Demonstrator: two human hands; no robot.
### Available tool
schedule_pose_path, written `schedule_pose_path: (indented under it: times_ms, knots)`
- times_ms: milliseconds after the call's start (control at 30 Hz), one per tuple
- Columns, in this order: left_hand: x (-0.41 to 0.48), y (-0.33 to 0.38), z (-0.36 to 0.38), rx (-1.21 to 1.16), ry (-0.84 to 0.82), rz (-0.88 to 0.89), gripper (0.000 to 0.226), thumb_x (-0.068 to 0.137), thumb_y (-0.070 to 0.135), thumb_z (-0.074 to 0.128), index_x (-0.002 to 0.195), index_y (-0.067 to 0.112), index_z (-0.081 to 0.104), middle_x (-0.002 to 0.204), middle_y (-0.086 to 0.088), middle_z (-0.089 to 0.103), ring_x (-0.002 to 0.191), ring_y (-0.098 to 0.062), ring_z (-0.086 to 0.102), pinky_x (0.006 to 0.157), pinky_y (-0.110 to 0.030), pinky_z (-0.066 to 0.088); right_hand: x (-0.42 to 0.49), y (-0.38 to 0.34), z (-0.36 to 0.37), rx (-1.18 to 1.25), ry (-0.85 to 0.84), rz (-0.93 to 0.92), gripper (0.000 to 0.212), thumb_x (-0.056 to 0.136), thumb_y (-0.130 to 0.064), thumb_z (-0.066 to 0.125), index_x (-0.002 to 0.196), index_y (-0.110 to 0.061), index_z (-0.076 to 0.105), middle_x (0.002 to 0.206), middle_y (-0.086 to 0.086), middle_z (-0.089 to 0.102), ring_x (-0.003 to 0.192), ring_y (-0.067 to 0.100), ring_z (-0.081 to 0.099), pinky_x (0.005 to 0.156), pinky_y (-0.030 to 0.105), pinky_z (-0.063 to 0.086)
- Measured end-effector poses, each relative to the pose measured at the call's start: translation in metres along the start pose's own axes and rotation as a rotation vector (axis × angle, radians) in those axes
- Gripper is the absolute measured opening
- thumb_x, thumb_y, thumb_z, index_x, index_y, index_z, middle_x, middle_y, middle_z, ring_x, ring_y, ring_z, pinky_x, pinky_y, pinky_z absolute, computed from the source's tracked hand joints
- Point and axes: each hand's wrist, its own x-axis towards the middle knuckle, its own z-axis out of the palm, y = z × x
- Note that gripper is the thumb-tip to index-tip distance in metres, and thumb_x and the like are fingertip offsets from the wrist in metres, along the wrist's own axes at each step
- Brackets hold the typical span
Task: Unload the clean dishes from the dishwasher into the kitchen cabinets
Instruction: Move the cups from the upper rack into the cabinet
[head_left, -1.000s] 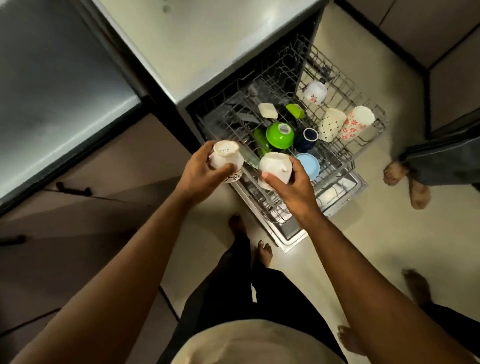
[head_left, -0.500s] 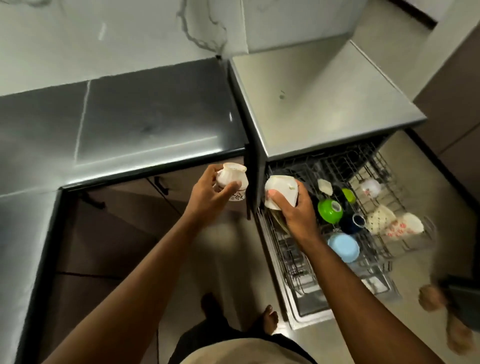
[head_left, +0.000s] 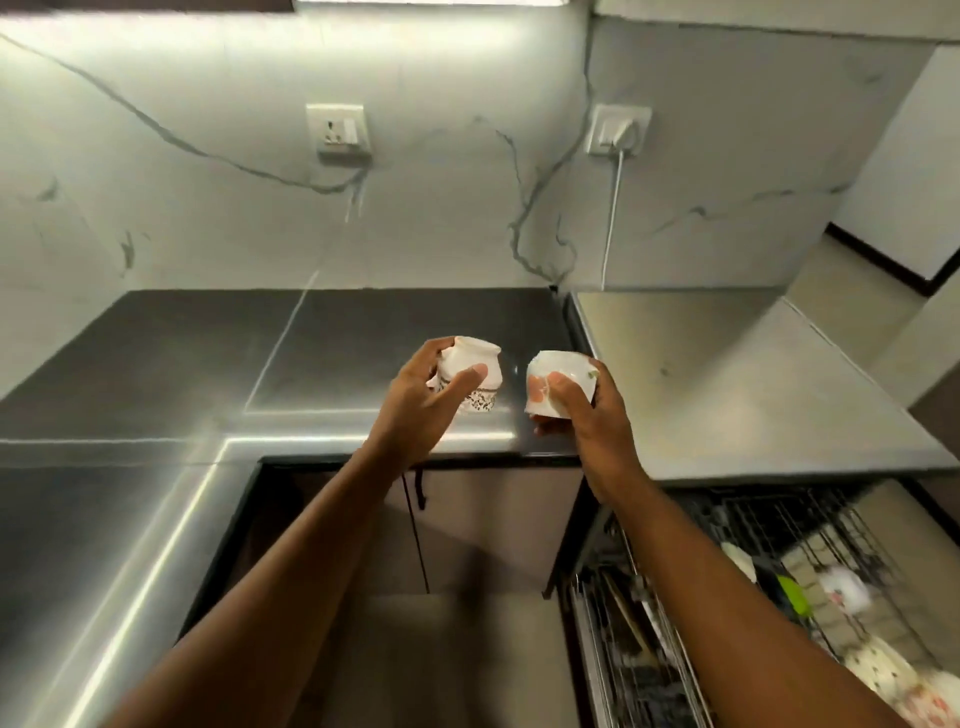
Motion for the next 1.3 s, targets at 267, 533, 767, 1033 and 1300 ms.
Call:
schedule_pose_path:
  times_ms: [267, 533, 767, 1033, 1300]
  knots:
    - [0.064, 0.054, -0.067, 0.024, 0.112, 0.164, 0.063, 0.074, 0.064, 0.070, 0.124, 0.026, 0.060, 0.109, 0.007, 0.070, 0.099, -0.009, 0.068, 0.087, -0.032, 0.056, 0.053, -0.069, 0.065, 0.021, -0.026, -0.154, 0.027, 0.092, -0.024, 0.062, 0.117, -0.022, 0.052, 0.104, 0.004, 0.063, 0.083, 0.019, 0.067, 0.062, 0.035, 0.058]
    - [0.131, 0.122, -0.097, 0.090, 0.141, 0.342, 0.074, 0.065, 0.070, 0.073, 0.129, 0.037, 0.055, 0.118, 0.015, 0.064, 0.106, -0.008, 0.063, 0.091, -0.036, 0.055, 0.120, -0.132, 0.092, -0.086, 0.001, -0.279, 0.066, 0.067, -0.054, 0.070, 0.124, -0.032, 0.045, 0.125, 0.006, 0.054, 0.103, 0.027, 0.063, 0.068, 0.036, 0.061]
    - [0.190, 0.171, -0.093, 0.217, 0.130, 0.429, 0.090, 0.064, 0.056, 0.073, 0.144, 0.030, 0.041, 0.123, 0.009, 0.050, 0.109, -0.014, 0.056, 0.090, -0.025, 0.049, 0.192, -0.191, 0.088, -0.116, -0.027, -0.508, 0.041, 0.086, -0.035, 0.064, 0.120, -0.034, 0.041, 0.117, -0.003, 0.054, 0.099, 0.017, 0.061, 0.069, 0.028, 0.060]
    - [0.265, 0.214, -0.075, 0.212, 0.272, 0.514, 0.070, 0.070, 0.056, 0.075, 0.129, 0.024, 0.058, 0.113, 0.011, 0.065, 0.101, -0.008, 0.063, 0.073, -0.009, 0.047, 0.282, -0.238, 0.066, -0.145, -0.002, -0.620, 0.056, 0.083, -0.041, 0.070, 0.130, -0.024, 0.044, 0.118, -0.001, 0.056, 0.102, 0.019, 0.061, 0.070, 0.032, 0.060]
    - [0.328, 0.232, -0.069, 0.367, 0.358, 0.507, 0.071, 0.066, 0.076, 0.062, 0.121, 0.032, 0.060, 0.099, 0.019, 0.065, 0.088, 0.000, 0.058, 0.099, -0.043, 0.047, 0.357, -0.268, 0.055, -0.230, 0.061, -0.625, 0.055, 0.079, -0.062, 0.066, 0.121, -0.033, 0.043, 0.109, -0.014, 0.057, 0.101, 0.013, 0.062, 0.082, 0.038, 0.058]
